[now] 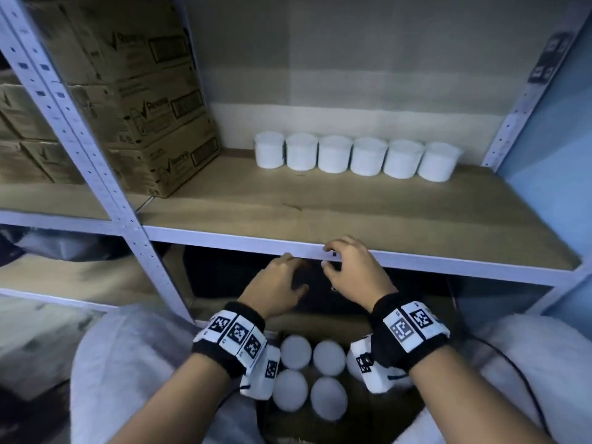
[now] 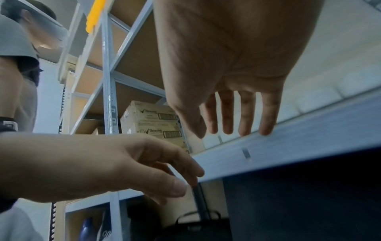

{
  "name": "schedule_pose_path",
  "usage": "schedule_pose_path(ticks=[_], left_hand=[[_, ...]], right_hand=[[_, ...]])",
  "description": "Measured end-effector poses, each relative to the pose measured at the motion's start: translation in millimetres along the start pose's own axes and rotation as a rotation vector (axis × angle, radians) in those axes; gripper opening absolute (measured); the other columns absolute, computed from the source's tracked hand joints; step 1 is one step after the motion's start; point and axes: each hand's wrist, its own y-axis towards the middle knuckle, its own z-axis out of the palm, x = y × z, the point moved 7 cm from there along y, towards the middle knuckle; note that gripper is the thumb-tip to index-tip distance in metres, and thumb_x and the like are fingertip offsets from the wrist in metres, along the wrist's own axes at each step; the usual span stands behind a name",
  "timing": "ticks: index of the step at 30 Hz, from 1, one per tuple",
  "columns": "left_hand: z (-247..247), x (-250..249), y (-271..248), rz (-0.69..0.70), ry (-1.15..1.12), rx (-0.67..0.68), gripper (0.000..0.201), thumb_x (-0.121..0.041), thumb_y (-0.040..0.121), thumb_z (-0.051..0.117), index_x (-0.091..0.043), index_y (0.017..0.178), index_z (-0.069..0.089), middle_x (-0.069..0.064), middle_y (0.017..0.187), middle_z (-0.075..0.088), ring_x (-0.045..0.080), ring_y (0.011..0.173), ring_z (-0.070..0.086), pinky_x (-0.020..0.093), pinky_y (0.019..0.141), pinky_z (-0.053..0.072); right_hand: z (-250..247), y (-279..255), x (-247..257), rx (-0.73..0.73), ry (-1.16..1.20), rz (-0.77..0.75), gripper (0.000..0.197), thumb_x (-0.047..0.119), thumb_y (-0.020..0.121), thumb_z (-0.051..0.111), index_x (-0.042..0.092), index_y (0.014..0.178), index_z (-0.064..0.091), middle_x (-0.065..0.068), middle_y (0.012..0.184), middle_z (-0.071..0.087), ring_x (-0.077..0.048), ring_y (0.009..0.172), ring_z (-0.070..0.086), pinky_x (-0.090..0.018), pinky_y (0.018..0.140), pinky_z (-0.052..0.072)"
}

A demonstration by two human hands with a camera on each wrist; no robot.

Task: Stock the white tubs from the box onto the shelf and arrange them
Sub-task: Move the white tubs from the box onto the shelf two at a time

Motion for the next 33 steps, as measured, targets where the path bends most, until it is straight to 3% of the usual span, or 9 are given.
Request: schedule_pose_path(ticks=[3, 6, 11, 13, 17, 21, 27, 30, 33], left_hand=[[52, 15, -8, -0.086, -0.017, 0.117, 0.044, -0.028, 0.077, 0.062, -0.015, 0.119, 0.058, 0.005, 0.117, 0.056, 0.024, 0.112, 0.058, 0.038, 0.094, 0.049], [110, 38, -19, -0.180, 0.036, 0.304, 0.049, -0.027, 0.081, 0.061, -0.015, 0.128, 0.052, 0.007, 0.129, 0.055, 0.026, 0.120, 0.054, 0.031, 0.099, 0.044], [186, 67, -29, -0.233, 0.116, 0.524, 0.058, -0.029, 0.083, 0.061, -0.015, 0.136, 0.043, 0.012, 0.139, 0.043, 0.032, 0.128, 0.045, 0.046, 0.103, 0.043], [210, 79, -34, -0.264, 0.197, 0.603, 0.063, -0.031, 0.084, 0.061, -0.015, 0.140, 0.038, 0.015, 0.144, 0.038, 0.036, 0.131, 0.040, 0.051, 0.106, 0.038], [256, 100, -48, -0.299, 0.178, 0.747, 0.066, -0.029, 0.087, 0.061, -0.014, 0.144, 0.031, 0.015, 0.146, 0.032, 0.039, 0.129, 0.042, 0.054, 0.104, 0.041], [288, 115, -57, -0.299, 0.191, 0.773, 0.070, -0.032, 0.087, 0.060, -0.020, 0.147, 0.025, 0.011, 0.151, 0.022, 0.042, 0.133, 0.035, 0.055, 0.104, 0.038], [310, 122, -64, -0.263, 0.267, 0.698, 0.067, -0.039, 0.089, 0.056, -0.022, 0.147, 0.027, 0.010, 0.153, 0.020, 0.042, 0.131, 0.034, 0.053, 0.105, 0.037], [318, 123, -74, -0.227, 0.301, 0.723, 0.072, -0.046, 0.091, 0.050, -0.031, 0.151, 0.013, 0.010, 0.159, 0.005, 0.044, 0.138, 0.022, 0.054, 0.112, 0.027], [319, 126, -79, -0.200, 0.310, 0.748, 0.068, -0.040, 0.094, 0.047, -0.033, 0.151, 0.010, 0.009, 0.160, -0.001, 0.041, 0.142, 0.016, 0.052, 0.113, 0.025]], right_hand=[[31, -29, -20, 0.022, 0.049, 0.072, 0.027, 0.028, 0.087, 0.058, 0.017, 0.110, 0.064, 0.000, 0.113, 0.059, -0.021, 0.113, 0.052, -0.035, 0.092, 0.048], [76, -51, -51, 0.178, 0.044, 0.166, 0.029, 0.028, 0.088, 0.058, 0.017, 0.114, 0.062, -0.001, 0.118, 0.056, -0.021, 0.115, 0.052, -0.037, 0.092, 0.049], [152, -82, -102, 0.452, 0.025, 0.338, 0.034, 0.025, 0.088, 0.057, 0.014, 0.121, 0.058, -0.008, 0.126, 0.058, -0.027, 0.113, 0.056, -0.034, 0.089, 0.049], [182, -93, -118, 0.546, -0.002, 0.378, 0.043, 0.028, 0.089, 0.057, 0.017, 0.130, 0.052, -0.008, 0.135, 0.053, -0.028, 0.122, 0.051, -0.033, 0.097, 0.045], [234, -115, -138, 0.708, -0.033, 0.415, 0.052, 0.032, 0.089, 0.056, 0.019, 0.137, 0.042, -0.010, 0.142, 0.041, -0.034, 0.126, 0.043, -0.044, 0.102, 0.043], [270, -129, -153, 0.817, -0.096, 0.389, 0.061, 0.035, 0.089, 0.059, 0.018, 0.142, 0.035, -0.011, 0.145, 0.033, -0.036, 0.129, 0.040, -0.043, 0.104, 0.040], [307, -150, -160, 0.913, -0.044, 0.380, 0.090, 0.038, 0.088, 0.060, 0.018, 0.154, 0.001, -0.014, 0.160, -0.007, -0.034, 0.149, 0.001, -0.045, 0.119, 0.017], [322, -156, -167, 0.938, -0.092, 0.389, 0.092, 0.048, 0.084, 0.063, 0.029, 0.153, 0.005, -0.012, 0.159, -0.010, -0.040, 0.146, 0.007, -0.049, 0.114, 0.026], [329, -158, -170, 0.887, -0.137, 0.384, 0.093, 0.051, 0.078, 0.067, 0.032, 0.151, 0.012, -0.012, 0.158, -0.007, -0.042, 0.141, 0.016, -0.048, 0.110, 0.033]])
